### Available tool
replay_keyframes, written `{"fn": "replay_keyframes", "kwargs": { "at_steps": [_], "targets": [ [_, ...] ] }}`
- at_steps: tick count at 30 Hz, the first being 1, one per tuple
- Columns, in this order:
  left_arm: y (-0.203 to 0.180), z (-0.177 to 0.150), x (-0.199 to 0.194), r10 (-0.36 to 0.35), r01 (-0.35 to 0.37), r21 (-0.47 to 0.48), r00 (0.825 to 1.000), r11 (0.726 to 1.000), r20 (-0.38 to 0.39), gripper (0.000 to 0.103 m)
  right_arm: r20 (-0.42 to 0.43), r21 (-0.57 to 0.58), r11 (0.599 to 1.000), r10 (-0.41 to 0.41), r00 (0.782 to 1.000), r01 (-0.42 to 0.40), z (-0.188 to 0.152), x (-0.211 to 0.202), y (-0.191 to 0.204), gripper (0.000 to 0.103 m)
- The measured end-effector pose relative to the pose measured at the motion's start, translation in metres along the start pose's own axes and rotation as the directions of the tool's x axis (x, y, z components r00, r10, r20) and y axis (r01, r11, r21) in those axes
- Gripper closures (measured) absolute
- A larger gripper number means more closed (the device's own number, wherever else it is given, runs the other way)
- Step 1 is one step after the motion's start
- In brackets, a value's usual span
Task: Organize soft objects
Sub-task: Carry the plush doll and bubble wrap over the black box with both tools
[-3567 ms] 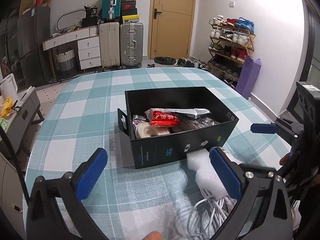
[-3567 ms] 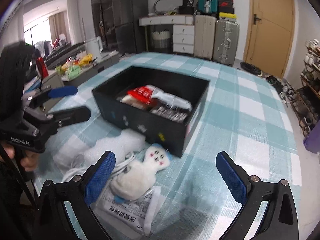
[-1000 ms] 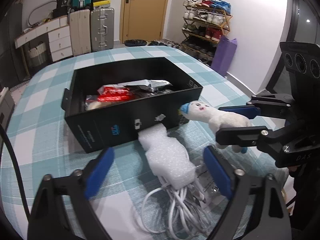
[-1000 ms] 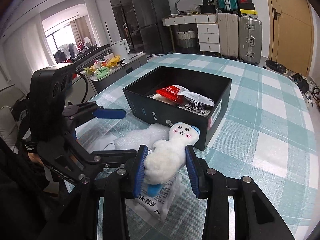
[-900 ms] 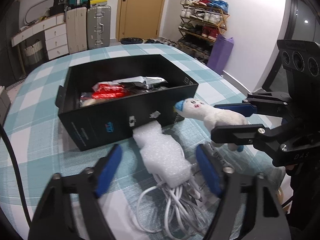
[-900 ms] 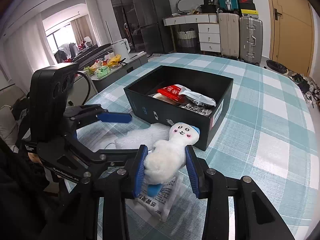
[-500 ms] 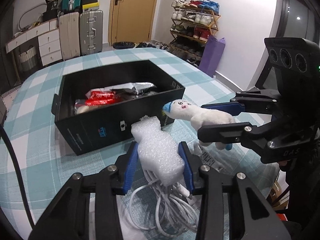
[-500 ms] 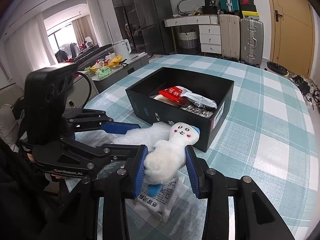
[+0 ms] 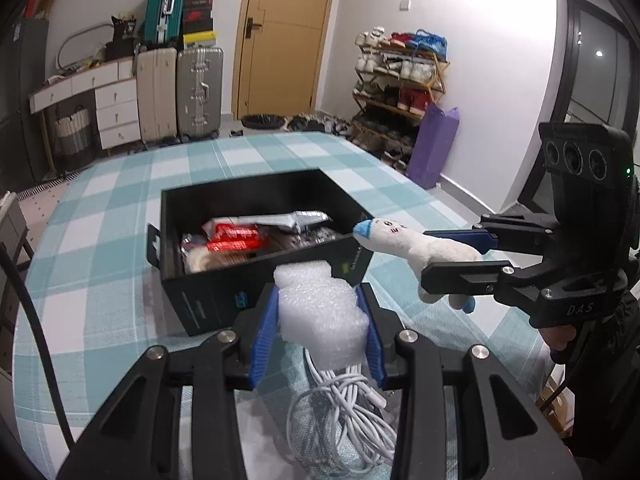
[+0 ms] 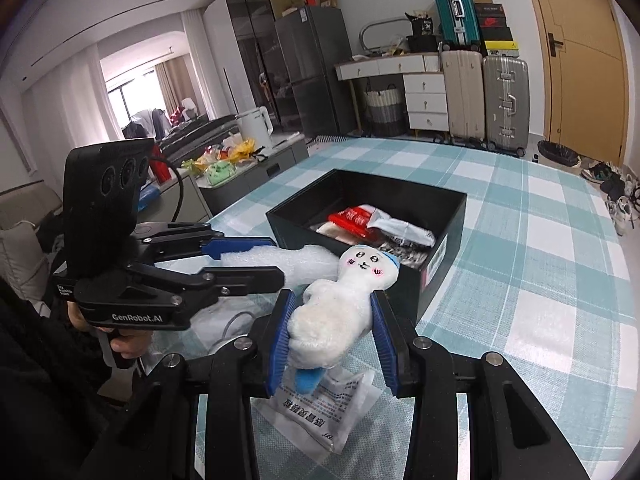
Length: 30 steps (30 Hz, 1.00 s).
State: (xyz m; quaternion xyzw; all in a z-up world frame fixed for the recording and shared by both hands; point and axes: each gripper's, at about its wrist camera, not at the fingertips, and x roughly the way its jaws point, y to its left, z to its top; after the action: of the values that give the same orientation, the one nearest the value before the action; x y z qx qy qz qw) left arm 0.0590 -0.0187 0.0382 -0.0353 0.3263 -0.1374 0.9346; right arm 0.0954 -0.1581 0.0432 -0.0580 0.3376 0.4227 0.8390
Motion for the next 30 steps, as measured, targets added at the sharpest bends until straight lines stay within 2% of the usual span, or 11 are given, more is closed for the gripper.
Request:
{"fn": "replay_keyframes", "kwargs": {
  "at_steps": [9, 15, 30],
  "targets": [
    [0.003, 0.009, -0.018, 0.01, -0.01, 0.004, 0.998, 1.0, 0.065, 0.066, 0.064, 0.023, 1.0, -0.023, 0.998, 0.022, 0.007, -0.015, -0.002, 0.065],
    [0.01, 0.015, -0.027, 0.045, -0.045, -0.007, 0.993, 0.999, 0.111, 0.066, 0.099, 0.042, 0.998, -0.041, 0.994, 0.037, 0.01, -0.022, -0.004, 0.065],
    [0.031, 0.031, -0.021, 0.103, -0.096, -0.056, 0.985, 0.994, 0.141, 0.066, 0.13, 0.079, 0.995, -0.063, 0.989, 0.053, 0.021, -0.02, -0.01, 0.065]
  ]
}}
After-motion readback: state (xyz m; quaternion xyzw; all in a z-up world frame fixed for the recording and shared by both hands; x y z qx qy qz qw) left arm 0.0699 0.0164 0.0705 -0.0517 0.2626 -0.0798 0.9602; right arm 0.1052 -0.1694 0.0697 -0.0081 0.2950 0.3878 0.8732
